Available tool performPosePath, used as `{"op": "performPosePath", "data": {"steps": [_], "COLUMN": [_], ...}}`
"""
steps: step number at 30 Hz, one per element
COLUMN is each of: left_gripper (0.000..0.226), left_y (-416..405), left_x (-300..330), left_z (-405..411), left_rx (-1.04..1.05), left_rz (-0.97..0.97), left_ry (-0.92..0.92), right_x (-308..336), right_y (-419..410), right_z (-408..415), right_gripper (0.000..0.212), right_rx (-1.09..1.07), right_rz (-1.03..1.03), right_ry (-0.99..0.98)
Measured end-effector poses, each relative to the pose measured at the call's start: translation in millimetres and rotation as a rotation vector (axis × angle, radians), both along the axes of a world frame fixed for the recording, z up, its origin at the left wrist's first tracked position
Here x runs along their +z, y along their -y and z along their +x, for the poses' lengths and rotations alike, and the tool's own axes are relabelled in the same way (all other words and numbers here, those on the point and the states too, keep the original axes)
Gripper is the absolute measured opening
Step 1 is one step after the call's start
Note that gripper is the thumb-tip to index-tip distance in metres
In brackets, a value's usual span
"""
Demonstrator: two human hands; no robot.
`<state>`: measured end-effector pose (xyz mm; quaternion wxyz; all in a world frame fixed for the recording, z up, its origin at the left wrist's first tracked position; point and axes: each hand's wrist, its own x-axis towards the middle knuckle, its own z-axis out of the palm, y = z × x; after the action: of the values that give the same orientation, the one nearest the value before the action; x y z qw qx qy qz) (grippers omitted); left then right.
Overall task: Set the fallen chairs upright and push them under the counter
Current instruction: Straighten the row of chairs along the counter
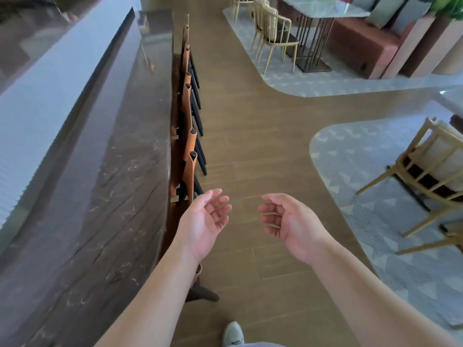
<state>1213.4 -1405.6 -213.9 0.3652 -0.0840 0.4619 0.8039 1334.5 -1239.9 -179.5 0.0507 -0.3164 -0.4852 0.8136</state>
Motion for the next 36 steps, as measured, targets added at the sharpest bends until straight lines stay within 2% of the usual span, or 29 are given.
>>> {"op": "performPosePath", "data": {"steps": [7, 15, 22, 26, 30, 36], "left_gripper": [0.029, 0.027, 0.026, 0.024, 0.018, 0.02], "left_y": [4.9, -25.6, -117.7, -180.1, -229.2, -250.6], "left_x": [-4.4, -10.7, -2.7, 0.9, -0.2, 3.3], "left_z": [-39.1, -76.8, -115.7, -142.3, -162.0, -169.6], "left_rx": [0.127, 0.27, 0.372, 0.417, 0.507, 0.644], "left_rz": [-0.021, -0.085, -0.183, -0.218, -0.256, -0.284], "left_ry": [0.027, 0.041, 0.064, 0.07, 0.108, 0.095], "right_x": [-2.6, -18.6, -19.3, -12.7, -10.5, -10.1], "right_y": [-11.8, -59.7, -154.5, -224.4, -281.4, -302.5], "right_z": [-69.7, -133.4, -195.3, -229.3, -262.2, -308.1], "right_gripper": [0.049, 0.042, 0.023, 0.025, 0.039, 0.032], "right_rx": [0.11, 0.225, 0.312, 0.37, 0.455, 0.616], "right_rz": [-0.003, -0.051, -0.087, -0.079, -0.06, -0.055], "right_ry": [0.011, 0.024, 0.022, 0.026, 0.035, 0.035]}}
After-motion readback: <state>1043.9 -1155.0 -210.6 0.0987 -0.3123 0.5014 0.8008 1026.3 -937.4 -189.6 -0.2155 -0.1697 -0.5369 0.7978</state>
